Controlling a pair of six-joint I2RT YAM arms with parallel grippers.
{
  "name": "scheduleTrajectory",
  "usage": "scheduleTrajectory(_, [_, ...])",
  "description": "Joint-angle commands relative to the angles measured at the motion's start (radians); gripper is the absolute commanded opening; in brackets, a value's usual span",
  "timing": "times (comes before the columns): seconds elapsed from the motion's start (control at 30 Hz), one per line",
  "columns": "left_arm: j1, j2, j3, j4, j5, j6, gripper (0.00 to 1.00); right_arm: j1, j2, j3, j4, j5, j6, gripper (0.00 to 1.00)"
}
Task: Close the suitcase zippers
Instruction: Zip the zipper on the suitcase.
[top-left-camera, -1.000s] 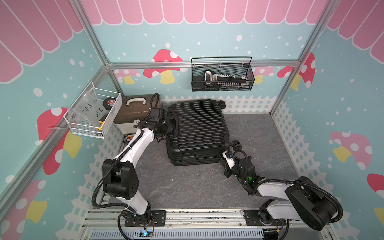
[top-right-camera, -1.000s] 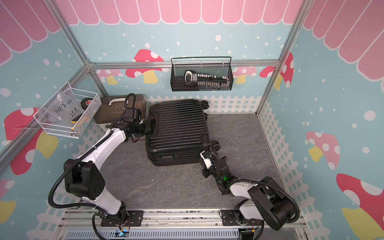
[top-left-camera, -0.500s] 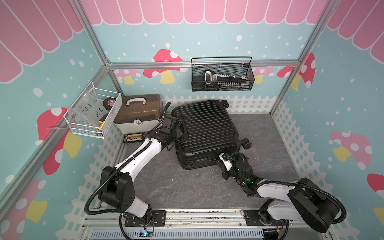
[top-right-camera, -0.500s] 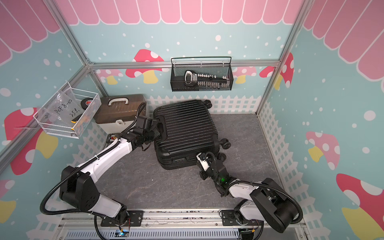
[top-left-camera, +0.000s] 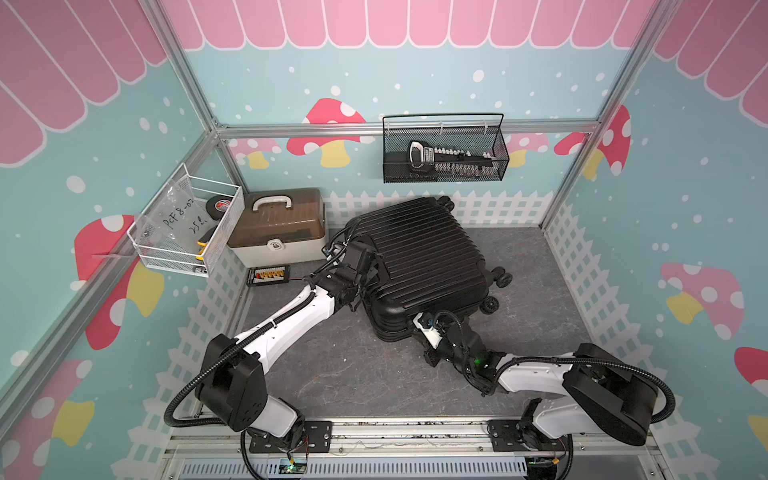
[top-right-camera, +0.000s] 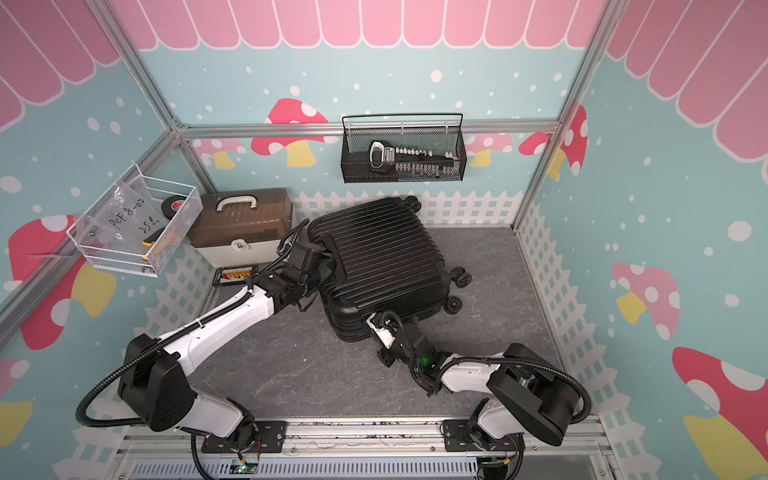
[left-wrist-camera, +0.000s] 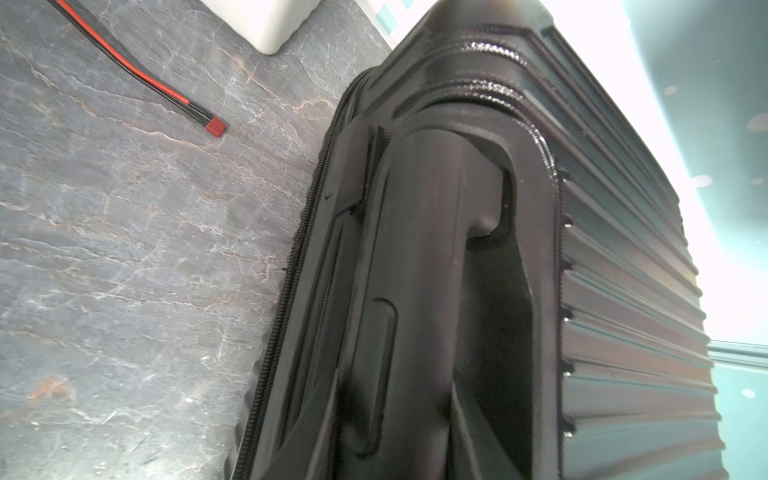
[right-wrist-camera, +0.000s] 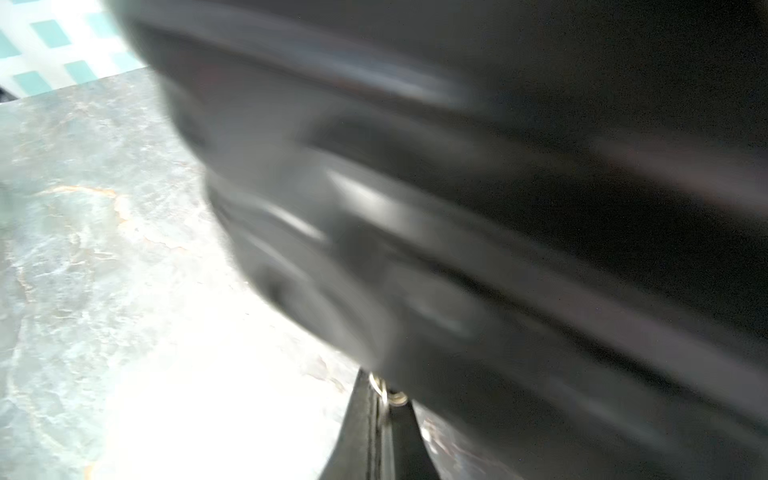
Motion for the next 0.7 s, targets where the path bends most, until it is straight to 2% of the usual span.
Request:
scheduleTrajectory(0.0, [-0.036, -0.028, -0.012, 0.191, 0.039, -0.259, 0.00, 0.055, 0.024, 0.060, 0.116, -0.084, -0.022, 0.00])
scheduleTrajectory(0.03, [-0.038, -0.030, -0.015, 0.198, 0.041, -0.242, 0.00, 0.057, 0.028, 0.060, 0.116, -0.083, -0.022, 0.00])
scheduleTrajectory(0.07, [-0.039, -0.032, -0.014, 0.202, 0.044, -0.216, 0.07, 0.059, 0.029, 0.058, 0.114, -0.079, -0.022, 0.00])
scheduleTrajectory(0.13, [-0.039, -0.043, -0.017, 0.196, 0.044, -0.160, 0.39, 0.058, 0.016, 0.038, 0.113, -0.056, -0.034, 0.00])
scheduleTrajectory(0.2, [-0.039, -0.061, -0.022, 0.193, 0.038, -0.066, 0.64, 0.054, -0.012, 0.005, 0.096, -0.050, -0.061, 0.00])
scheduleTrajectory(0.27, [-0.037, -0.079, -0.026, 0.184, 0.035, 0.058, 0.75, 0.043, -0.047, -0.014, 0.043, -0.035, -0.057, 0.00])
scheduleTrajectory(0.37, [-0.026, -0.119, -0.048, 0.180, 0.046, 0.250, 0.77, 0.002, -0.094, -0.040, -0.044, -0.058, -0.039, 0.00])
scheduleTrajectory(0.43, [-0.016, -0.146, -0.072, 0.212, 0.090, 0.426, 0.77, -0.024, -0.129, -0.065, -0.073, -0.072, -0.038, 0.00])
scheduleTrajectory(0.53, [0.024, -0.165, -0.068, 0.226, 0.307, 0.749, 0.75, -0.068, -0.198, -0.094, -0.136, -0.101, -0.044, 0.00])
scheduleTrajectory(0.67, [0.063, -0.137, 0.035, 0.022, 0.638, 1.219, 0.72, -0.113, -0.315, -0.110, -0.282, -0.119, -0.057, 0.00])
